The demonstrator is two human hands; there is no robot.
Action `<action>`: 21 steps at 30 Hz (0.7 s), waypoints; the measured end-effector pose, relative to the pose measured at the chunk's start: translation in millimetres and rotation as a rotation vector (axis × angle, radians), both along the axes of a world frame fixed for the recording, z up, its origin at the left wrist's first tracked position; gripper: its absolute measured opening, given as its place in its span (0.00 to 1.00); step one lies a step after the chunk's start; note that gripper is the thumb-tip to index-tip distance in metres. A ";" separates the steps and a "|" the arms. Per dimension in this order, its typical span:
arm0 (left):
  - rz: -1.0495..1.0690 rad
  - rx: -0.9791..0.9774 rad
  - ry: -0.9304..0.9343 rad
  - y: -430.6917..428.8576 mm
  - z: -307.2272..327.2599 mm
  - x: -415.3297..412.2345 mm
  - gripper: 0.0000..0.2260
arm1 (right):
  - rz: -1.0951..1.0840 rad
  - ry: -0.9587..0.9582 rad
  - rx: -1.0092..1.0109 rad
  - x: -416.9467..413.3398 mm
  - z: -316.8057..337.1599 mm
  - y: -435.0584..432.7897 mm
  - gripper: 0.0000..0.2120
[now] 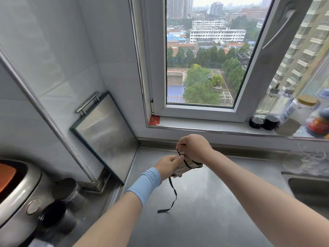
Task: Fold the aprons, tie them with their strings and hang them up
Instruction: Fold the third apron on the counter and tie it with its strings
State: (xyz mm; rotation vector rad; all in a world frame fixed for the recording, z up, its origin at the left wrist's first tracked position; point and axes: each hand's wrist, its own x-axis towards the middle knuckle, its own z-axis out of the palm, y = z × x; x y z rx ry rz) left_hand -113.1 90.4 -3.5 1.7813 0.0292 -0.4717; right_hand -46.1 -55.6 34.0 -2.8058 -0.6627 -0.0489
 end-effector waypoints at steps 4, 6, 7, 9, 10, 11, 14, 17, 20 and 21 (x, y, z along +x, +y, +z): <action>0.314 -0.223 0.099 2.7 -11.2 7.5 0.17 | -0.331 0.014 0.452 6.1 -17.4 -9.8 0.20; 0.444 -0.387 0.155 5.9 -13.4 12.5 0.14 | -0.532 0.227 0.716 -1.7 -32.3 -8.5 0.23; 0.475 -0.447 0.177 6.5 -12.9 13.1 0.13 | -0.539 0.397 0.804 -9.3 -40.7 -4.6 0.23; 0.504 -0.457 0.173 6.3 -15.3 17.4 0.13 | -0.456 0.756 0.980 -31.2 -49.7 5.4 0.16; 0.511 -0.427 0.150 6.2 -16.0 19.1 0.13 | -0.373 0.937 1.054 -43.4 -48.7 10.2 0.16; 0.514 -0.399 0.127 5.8 -16.1 20.9 0.13 | -0.252 1.080 1.098 -51.7 -48.9 13.1 0.19; 0.505 -0.357 0.078 9.1 -12.4 24.3 0.11 | 0.009 1.308 1.013 -57.6 -56.9 12.4 0.23; 0.389 -0.353 0.077 21.1 -2.3 25.2 0.12 | -0.033 1.348 0.861 -45.3 -63.9 3.0 0.12; 0.205 -0.180 0.074 37.6 2.7 24.0 0.13 | -0.046 1.280 0.638 -30.1 -57.5 -15.6 0.09; 0.149 -0.104 0.070 40.4 3.1 22.4 0.13 | -0.044 1.262 0.581 -26.0 -52.5 -20.7 0.09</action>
